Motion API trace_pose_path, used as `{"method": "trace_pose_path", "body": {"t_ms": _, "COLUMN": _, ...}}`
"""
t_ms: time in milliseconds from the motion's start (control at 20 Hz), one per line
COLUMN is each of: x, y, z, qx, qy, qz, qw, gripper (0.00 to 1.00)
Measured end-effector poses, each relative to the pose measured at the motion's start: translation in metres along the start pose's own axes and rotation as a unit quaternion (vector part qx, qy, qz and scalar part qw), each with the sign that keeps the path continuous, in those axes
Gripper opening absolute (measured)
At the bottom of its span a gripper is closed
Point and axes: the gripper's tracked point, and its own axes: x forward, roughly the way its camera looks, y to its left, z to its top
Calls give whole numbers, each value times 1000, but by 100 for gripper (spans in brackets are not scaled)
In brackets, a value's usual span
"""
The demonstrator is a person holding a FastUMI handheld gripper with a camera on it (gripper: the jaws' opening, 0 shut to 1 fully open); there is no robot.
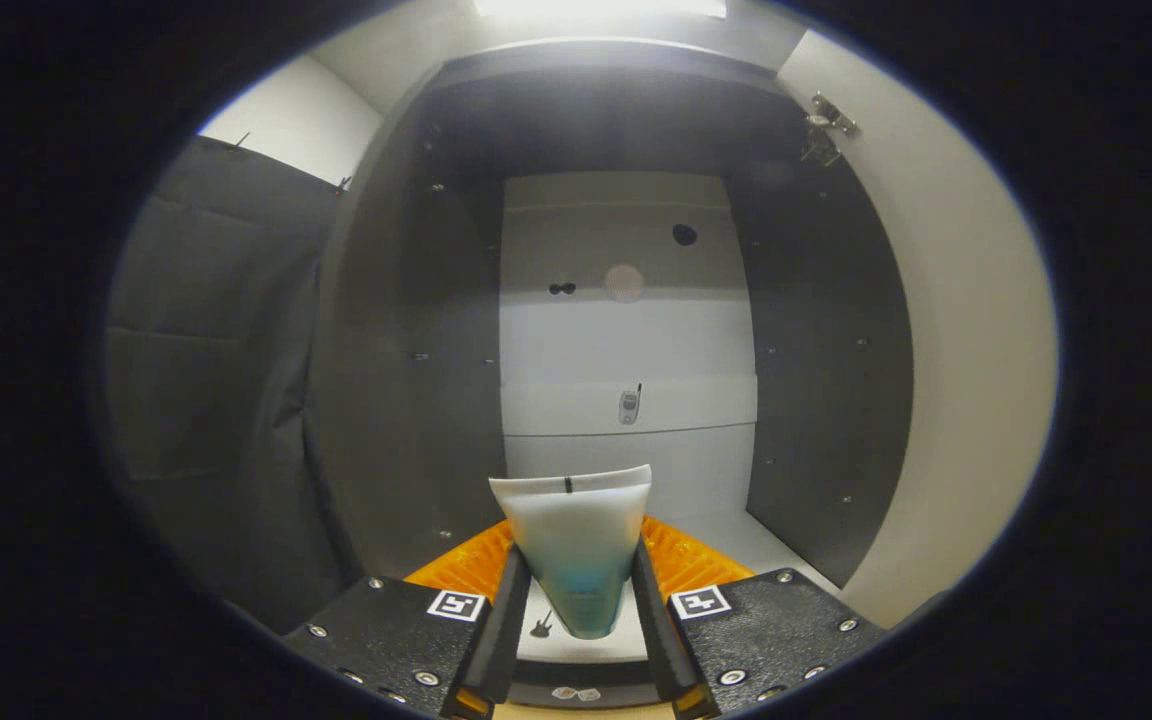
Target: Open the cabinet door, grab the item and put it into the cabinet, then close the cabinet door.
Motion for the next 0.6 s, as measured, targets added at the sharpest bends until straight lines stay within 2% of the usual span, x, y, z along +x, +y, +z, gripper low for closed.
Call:
{"method": "trace_pose_path", "body": {"t_ms": 100, "x": 32, "y": -9, "z": -7, "qx": -7, "qy": 2, "qz": -10, "qw": 1000, "gripper": 53}}
{"method": "trace_pose_path", "body": {"t_ms": 250, "x": 73, "y": -15, "z": -33, "qx": -1, "qy": 21, "qz": -2, "qw": 1000, "gripper": 53}}
{"method": "trace_pose_path", "body": {"t_ms": 450, "x": 100, "y": -35, "z": -67, "qx": 25, "qy": 55, "qz": -24, "qw": 998, "gripper": 53}}
{"method": "trace_pose_path", "body": {"t_ms": 600, "x": 107, "y": -42, "z": -72, "qx": 6, "qy": 49, "qz": -30, "qw": 998, "gripper": 53}}
